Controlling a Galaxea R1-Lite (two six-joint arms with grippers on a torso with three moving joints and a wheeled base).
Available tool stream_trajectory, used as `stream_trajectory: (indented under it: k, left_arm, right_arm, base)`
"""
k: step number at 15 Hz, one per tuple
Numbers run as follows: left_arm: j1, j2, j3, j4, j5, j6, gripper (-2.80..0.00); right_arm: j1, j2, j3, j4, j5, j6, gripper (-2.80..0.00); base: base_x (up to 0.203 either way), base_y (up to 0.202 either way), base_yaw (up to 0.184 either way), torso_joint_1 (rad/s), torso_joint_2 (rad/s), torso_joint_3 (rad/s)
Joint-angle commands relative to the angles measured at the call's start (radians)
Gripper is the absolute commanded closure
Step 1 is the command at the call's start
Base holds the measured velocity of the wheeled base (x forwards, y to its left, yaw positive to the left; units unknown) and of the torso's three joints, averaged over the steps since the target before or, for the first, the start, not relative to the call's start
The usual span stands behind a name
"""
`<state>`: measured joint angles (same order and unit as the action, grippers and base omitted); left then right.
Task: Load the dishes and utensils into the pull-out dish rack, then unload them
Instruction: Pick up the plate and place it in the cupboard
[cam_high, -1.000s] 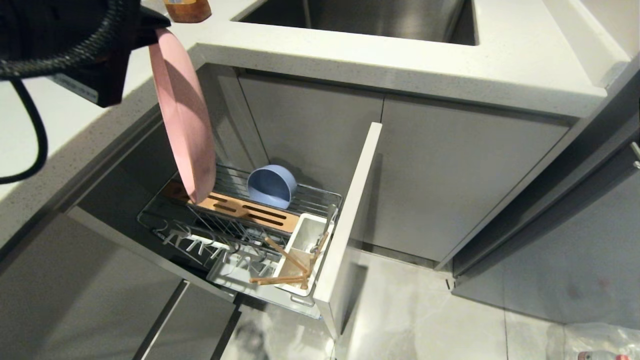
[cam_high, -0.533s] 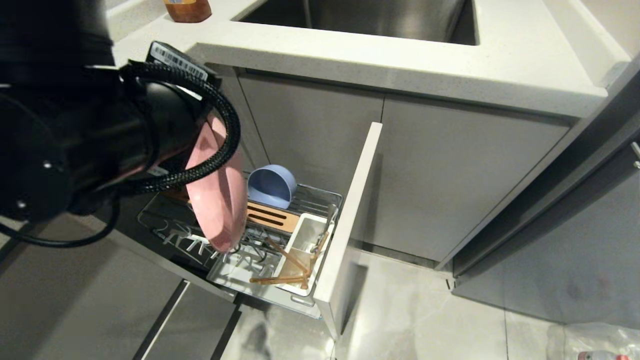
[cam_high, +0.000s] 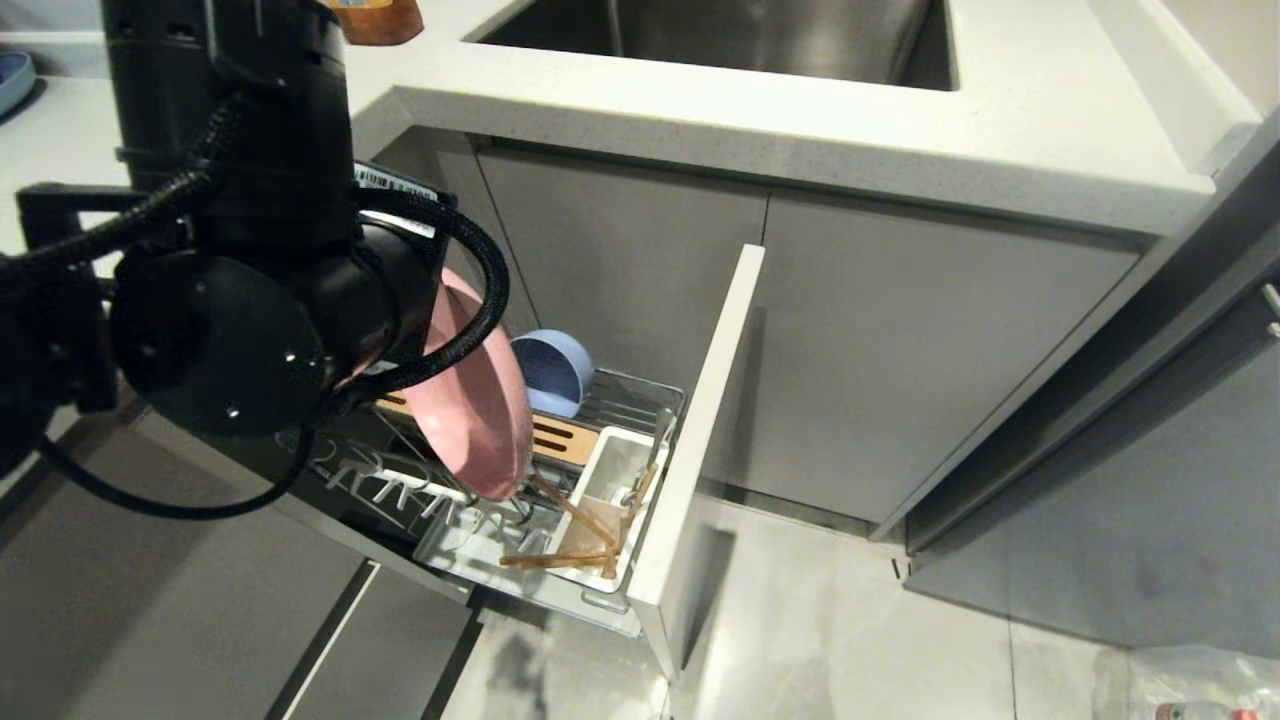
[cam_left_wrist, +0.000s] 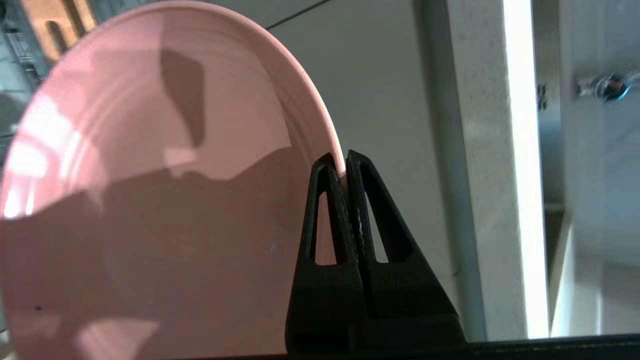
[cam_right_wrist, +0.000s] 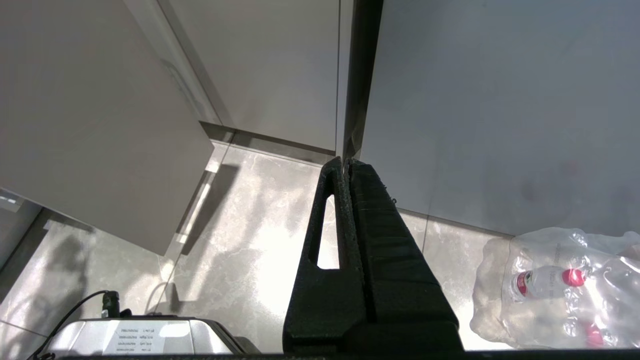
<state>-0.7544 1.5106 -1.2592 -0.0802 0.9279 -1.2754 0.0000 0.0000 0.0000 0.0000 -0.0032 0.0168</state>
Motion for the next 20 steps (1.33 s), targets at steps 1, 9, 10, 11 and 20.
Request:
stream_trajectory:
  k: [1,9,10,11,20]
  left_arm:
    - [0.015,0.029,0.002,-0.013,0.005,-0.009,0.0]
    - [0.086,0.085,0.009,-0.081,0.016,-0.039,0.0]
    - [0.098,0.09,0.014,-0.085,0.017,-0.044,0.0]
    - [0.108,0.098,0.018,-0.098,0.019,-0.046,0.0]
    - [0.16,0.126,0.086,-0.225,0.036,-0.068,0.0]
  right_arm:
    - [0.0,0.002,0.0,0.0,0.0,0.0,0.0]
    - [0.0,0.002,0.0,0.0,0.0,0.0,0.0]
    - [0.0,0.002,0.0,0.0,0.0,0.0,0.0]
    - [0.0,0.002,0.0,0.0,0.0,0.0,0.0]
    - [0.0,0.002,0.0,0.0,0.0,0.0,0.0]
  base:
    - [0.0,0.0,0.0,0.0,0.0,0.0]
    - [0.0,0.0,0.0,0.0,0.0,0.0]
    - [0.0,0.0,0.0,0.0,0.0,0.0]
    - [0.0,0.0,0.0,0.0,0.0,0.0]
    - [0.0,0.0,0.0,0.0,0.0,0.0]
